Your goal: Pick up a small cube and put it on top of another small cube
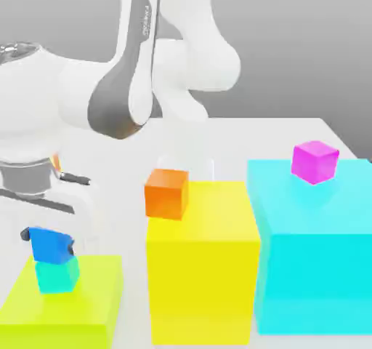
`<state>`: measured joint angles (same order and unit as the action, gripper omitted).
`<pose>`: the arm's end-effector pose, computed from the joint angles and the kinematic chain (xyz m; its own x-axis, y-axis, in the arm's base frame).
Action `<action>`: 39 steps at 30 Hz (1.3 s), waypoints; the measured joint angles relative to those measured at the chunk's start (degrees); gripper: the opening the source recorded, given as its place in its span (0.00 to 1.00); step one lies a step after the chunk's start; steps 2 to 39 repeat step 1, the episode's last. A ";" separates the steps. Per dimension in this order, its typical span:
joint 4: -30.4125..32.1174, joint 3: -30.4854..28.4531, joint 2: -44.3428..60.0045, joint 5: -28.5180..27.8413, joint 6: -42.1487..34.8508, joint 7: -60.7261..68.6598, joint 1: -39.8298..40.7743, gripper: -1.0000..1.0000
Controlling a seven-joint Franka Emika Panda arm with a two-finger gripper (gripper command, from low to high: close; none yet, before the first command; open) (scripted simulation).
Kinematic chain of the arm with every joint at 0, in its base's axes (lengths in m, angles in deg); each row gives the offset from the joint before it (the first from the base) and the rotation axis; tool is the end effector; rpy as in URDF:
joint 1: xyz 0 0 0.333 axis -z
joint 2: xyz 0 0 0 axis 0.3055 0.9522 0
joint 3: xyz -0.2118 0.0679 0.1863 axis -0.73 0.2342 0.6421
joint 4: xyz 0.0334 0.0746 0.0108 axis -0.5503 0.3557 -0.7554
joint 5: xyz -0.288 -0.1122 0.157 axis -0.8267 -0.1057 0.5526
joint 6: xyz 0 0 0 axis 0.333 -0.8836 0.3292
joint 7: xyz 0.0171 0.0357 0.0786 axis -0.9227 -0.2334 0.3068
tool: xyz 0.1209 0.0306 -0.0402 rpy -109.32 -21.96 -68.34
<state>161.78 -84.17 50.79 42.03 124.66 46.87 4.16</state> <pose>0.4031 -0.1962 0.2788 0.4003 -0.9164 -0.0013 -0.9164 -0.4003 -0.0017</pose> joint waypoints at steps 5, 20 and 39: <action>-0.46 0.20 -1.77 -0.25 -2.20 -0.20 0.21 1.00; -0.46 0.20 -1.77 -0.25 -2.20 -0.20 0.21 1.00; -0.46 0.20 -1.77 -0.25 -2.20 -0.20 0.21 1.00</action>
